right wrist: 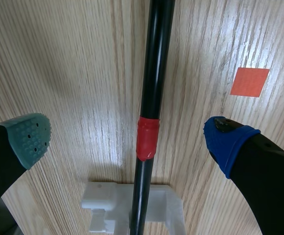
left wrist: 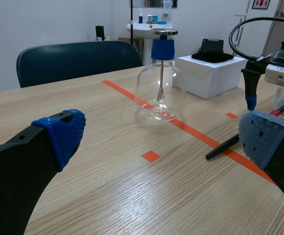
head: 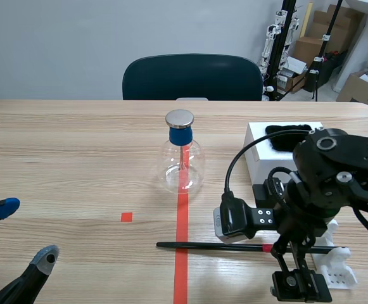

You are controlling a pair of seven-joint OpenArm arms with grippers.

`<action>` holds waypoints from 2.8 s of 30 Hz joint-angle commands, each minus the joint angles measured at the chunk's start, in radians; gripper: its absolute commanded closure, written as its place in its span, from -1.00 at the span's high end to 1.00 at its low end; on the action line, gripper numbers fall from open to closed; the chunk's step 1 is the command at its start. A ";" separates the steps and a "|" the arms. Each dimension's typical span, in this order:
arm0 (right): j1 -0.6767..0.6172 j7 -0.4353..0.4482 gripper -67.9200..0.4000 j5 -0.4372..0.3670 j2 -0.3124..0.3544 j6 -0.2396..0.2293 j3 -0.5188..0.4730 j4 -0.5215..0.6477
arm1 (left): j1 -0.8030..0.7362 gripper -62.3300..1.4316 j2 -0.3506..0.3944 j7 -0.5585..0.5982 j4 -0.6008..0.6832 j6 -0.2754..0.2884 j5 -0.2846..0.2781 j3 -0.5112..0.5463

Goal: Do the electroscope experiment. pick up the black charging rod

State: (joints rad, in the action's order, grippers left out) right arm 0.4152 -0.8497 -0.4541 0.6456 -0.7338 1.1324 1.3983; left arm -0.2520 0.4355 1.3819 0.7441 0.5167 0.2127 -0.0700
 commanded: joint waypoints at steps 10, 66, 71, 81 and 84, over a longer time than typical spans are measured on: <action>0.020 0.000 0.91 0.005 0.031 -0.012 -0.018 0.005 | 0.003 1.00 0.009 0.017 0.021 -0.001 -0.010 0.003; 0.020 0.034 -0.99 0.035 0.031 -0.012 -0.021 0.005 | 0.003 1.00 0.009 0.018 0.021 -0.001 -0.010 0.003; 0.019 0.038 -0.99 0.035 0.036 -0.012 -0.038 0.008 | 0.003 1.00 0.009 0.017 0.021 -0.001 -0.010 0.003; 0.013 0.064 -0.99 0.050 0.125 -0.012 -0.053 0.129 | 0.003 1.00 0.009 0.017 0.021 -0.001 -0.010 0.003; 0.011 0.083 -0.99 0.050 0.157 -0.012 -0.058 0.160 | 0.003 1.00 0.009 0.017 0.021 -0.001 -0.010 0.003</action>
State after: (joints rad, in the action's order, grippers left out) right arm 0.4149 -0.7712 -0.4076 0.7837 -0.7338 1.0962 1.5444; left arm -0.2520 0.4355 1.3819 0.7441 0.5167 0.2127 -0.0700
